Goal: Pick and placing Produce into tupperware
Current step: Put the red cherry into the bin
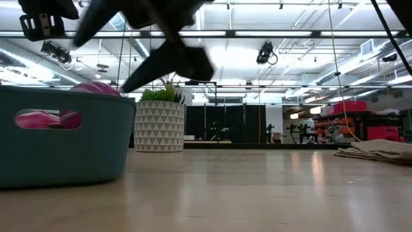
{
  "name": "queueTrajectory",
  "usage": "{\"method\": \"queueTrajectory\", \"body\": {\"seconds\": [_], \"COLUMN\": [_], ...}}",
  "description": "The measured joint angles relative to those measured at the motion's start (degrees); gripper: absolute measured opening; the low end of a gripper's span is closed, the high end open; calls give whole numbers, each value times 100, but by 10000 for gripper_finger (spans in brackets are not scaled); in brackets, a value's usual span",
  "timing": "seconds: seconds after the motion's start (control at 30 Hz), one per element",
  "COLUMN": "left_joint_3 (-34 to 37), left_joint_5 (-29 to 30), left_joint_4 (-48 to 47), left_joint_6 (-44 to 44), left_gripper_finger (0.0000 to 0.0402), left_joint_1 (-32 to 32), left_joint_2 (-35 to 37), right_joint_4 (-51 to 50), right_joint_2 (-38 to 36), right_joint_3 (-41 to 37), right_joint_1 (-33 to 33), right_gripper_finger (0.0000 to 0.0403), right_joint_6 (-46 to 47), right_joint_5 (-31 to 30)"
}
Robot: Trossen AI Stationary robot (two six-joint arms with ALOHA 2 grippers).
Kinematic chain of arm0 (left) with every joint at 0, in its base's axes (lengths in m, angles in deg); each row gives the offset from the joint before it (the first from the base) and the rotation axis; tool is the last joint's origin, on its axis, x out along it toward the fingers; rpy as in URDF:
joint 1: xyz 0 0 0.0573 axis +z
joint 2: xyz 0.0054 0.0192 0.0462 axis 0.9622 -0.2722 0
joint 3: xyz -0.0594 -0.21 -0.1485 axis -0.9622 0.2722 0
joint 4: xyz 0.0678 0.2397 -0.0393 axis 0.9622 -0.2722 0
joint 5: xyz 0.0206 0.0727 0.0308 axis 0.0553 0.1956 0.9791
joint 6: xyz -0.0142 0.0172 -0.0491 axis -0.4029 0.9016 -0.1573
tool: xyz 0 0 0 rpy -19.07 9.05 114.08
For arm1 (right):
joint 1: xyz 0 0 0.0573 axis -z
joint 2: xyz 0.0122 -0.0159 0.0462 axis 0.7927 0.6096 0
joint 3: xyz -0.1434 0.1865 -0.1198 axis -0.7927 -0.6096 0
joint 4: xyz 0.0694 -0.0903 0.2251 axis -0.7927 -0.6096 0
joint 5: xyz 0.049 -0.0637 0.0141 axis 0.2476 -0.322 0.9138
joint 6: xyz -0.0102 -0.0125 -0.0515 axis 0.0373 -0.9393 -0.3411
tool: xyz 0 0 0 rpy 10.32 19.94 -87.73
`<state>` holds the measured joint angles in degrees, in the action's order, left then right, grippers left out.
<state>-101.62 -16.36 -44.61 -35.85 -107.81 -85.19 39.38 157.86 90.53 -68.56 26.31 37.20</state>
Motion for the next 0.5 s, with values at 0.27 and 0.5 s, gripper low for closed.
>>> {"method": "queueTrajectory", "body": {"seconds": [0.27,0.5], "left_joint_3": [0,0], "left_joint_5": [2,29], "left_joint_4": [8,46], "left_joint_6": [-111,-157], "left_gripper_finger": [6,25], "left_joint_1": [4,4], "left_joint_2": [0,0], "right_joint_4": [-1803,-2363], "right_joint_2": [-693,-586], "right_joint_3": [3,0], "right_joint_1": [-539,-1633], "right_gripper_finger": [270,268], "right_joint_6": [610,340], "right_joint_5": [629,-288]}}
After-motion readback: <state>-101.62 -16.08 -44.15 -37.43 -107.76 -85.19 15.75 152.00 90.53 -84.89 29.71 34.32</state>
